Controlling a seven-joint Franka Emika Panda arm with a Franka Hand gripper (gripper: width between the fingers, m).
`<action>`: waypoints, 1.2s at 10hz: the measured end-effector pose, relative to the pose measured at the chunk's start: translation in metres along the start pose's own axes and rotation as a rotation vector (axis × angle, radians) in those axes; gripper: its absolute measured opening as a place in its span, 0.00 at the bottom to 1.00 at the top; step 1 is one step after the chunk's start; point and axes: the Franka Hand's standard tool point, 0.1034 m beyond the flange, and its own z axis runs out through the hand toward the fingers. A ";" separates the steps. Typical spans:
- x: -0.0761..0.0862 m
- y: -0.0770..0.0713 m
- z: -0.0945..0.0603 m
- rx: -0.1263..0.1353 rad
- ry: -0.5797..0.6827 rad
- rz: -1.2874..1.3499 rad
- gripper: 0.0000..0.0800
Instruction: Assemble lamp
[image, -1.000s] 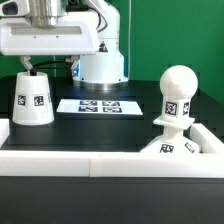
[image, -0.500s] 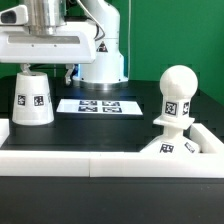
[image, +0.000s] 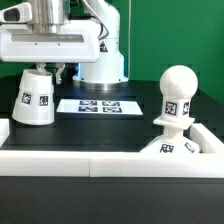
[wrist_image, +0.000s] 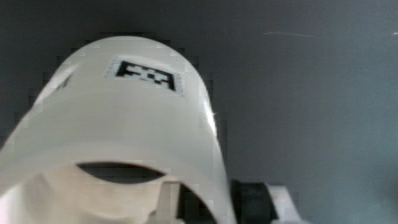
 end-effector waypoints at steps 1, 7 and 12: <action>0.000 0.000 0.000 0.000 0.000 0.001 0.06; 0.025 -0.098 -0.059 0.106 -0.078 0.271 0.06; 0.074 -0.146 -0.095 0.112 -0.027 0.370 0.06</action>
Offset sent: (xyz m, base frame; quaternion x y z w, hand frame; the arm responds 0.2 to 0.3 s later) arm 0.0010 0.0453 0.0266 0.0204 -0.0326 0.0960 0.9946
